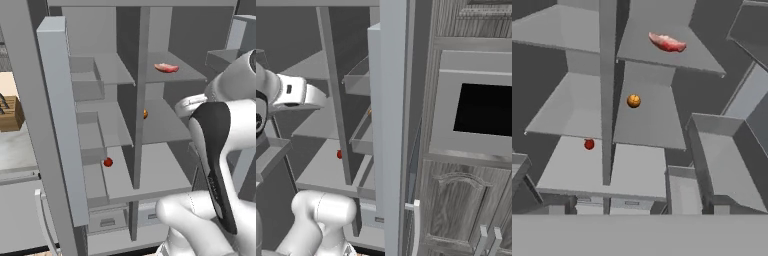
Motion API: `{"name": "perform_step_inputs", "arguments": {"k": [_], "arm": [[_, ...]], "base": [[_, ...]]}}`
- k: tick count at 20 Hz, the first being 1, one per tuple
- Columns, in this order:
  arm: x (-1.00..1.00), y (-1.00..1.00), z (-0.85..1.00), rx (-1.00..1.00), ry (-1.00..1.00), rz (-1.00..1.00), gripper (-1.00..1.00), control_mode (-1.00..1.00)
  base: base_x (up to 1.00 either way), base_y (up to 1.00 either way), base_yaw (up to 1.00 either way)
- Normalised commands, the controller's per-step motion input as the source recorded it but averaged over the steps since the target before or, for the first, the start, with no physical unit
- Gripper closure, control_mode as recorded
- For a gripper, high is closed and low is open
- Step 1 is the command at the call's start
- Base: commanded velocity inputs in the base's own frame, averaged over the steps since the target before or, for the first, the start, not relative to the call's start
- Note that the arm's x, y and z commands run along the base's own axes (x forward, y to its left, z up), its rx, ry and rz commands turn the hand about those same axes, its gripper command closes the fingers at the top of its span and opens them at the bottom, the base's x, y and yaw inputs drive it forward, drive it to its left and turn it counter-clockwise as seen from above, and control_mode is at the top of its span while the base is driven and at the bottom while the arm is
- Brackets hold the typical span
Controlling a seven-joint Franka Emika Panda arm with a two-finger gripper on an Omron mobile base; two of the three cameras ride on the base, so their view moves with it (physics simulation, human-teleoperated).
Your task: There's a steak in the fridge that needs to be moved to the freezer for freezing. Pick up the steak from the fridge, place it on any shelf in the freezer, and close the fridge and freezer doors when done.
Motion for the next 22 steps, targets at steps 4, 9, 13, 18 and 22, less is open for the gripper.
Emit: {"name": "perform_step_inputs", "arguments": {"k": [4,9,13,18,22], "arm": [[-0.27,0.06,-0.32,0.28,-0.04,-0.13,-1.00,-1.00],[-0.09,0.05,-0.17,0.13,0.00,-0.07,-1.00,-1.00],[0.00,0.02,-0.17,0.00,0.02,-0.02,-1.00,-1.00],[0.00,0.00,-0.22,0.00,0.02,0.00,-1.00,-1.00],[-0.14,0.03,-0.06,0.00,0.00,0.00,-1.00,1.00]], "base": [[0.00,0.00,0.00],[0.00,0.00,0.00],[0.00,0.00,0.00],[0.00,0.00,0.00],[-0.14,0.09,0.00]]}}
